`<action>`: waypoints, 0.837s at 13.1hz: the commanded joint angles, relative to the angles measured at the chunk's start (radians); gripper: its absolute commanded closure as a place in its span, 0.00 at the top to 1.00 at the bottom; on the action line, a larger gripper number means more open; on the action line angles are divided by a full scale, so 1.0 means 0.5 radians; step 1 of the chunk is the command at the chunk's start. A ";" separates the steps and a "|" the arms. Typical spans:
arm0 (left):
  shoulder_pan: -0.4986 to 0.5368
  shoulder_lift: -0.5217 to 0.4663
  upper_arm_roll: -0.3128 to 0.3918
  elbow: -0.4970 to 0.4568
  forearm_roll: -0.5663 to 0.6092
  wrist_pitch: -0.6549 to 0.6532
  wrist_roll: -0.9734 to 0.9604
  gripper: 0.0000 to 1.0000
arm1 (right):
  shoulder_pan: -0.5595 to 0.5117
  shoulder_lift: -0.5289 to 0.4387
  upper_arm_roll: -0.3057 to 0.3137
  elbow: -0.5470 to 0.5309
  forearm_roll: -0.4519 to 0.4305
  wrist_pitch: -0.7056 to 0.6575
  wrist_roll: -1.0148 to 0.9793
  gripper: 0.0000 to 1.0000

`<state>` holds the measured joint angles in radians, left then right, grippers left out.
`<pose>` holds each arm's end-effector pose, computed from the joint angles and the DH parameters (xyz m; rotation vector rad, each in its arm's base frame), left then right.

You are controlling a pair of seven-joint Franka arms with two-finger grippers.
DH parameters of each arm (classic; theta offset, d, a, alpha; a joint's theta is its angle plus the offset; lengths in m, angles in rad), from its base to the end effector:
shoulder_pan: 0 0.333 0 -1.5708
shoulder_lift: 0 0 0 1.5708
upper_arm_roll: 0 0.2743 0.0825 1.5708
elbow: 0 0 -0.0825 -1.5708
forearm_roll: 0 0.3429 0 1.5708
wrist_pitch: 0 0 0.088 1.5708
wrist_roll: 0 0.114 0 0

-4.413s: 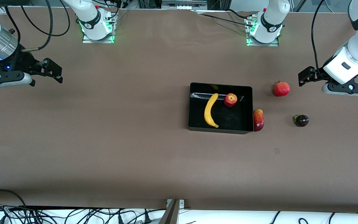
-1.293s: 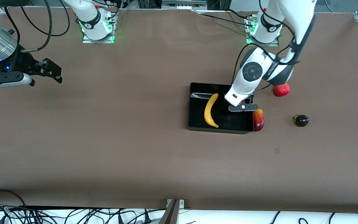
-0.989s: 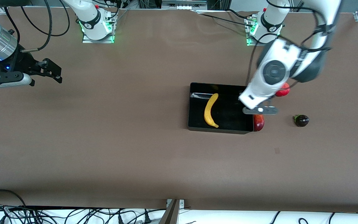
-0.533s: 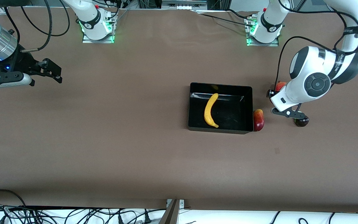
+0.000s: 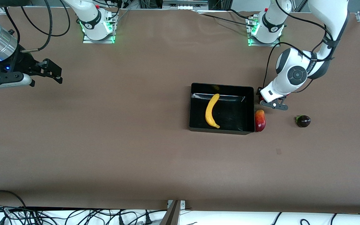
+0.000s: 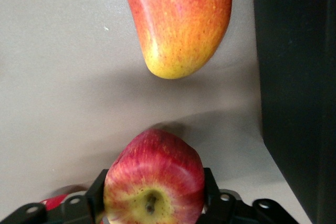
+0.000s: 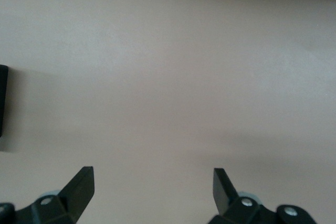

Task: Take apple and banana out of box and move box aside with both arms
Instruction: 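Lift the apple out with the left gripper and set it beside the mango, then reach the left gripper into the box and grasp the yellow banana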

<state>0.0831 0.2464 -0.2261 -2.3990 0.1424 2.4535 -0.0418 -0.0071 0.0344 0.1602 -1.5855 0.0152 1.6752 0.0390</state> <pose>0.4431 -0.0680 0.1908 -3.0693 0.3359 0.2773 0.5262 0.0815 0.5612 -3.1096 -0.1754 -0.0833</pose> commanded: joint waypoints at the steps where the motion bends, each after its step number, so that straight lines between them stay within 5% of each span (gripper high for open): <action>1: 0.027 -0.051 -0.017 0.021 0.019 -0.029 0.035 1.00 | 0.005 -0.001 -0.001 0.014 -0.003 -0.006 0.011 1.00; 5: -0.003 -0.210 -0.029 0.311 0.016 -0.429 0.056 1.00 | 0.005 -0.001 -0.001 0.014 -0.003 -0.006 0.008 1.00; 8: -0.016 -0.097 -0.170 0.814 -0.122 -0.933 -0.038 1.00 | 0.005 -0.004 0.002 0.017 -0.003 -0.009 0.011 1.00; 11: -0.171 0.108 -0.318 1.061 -0.153 -0.996 -0.426 1.00 | 0.005 -0.004 -0.001 0.014 0.000 -0.018 0.011 1.00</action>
<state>0.0537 0.1888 -0.3532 -1.9665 0.0724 1.9826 -0.1199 -0.0069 0.0343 0.1602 -1.5852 0.0152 1.6754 0.0390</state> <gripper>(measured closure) 0.000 0.000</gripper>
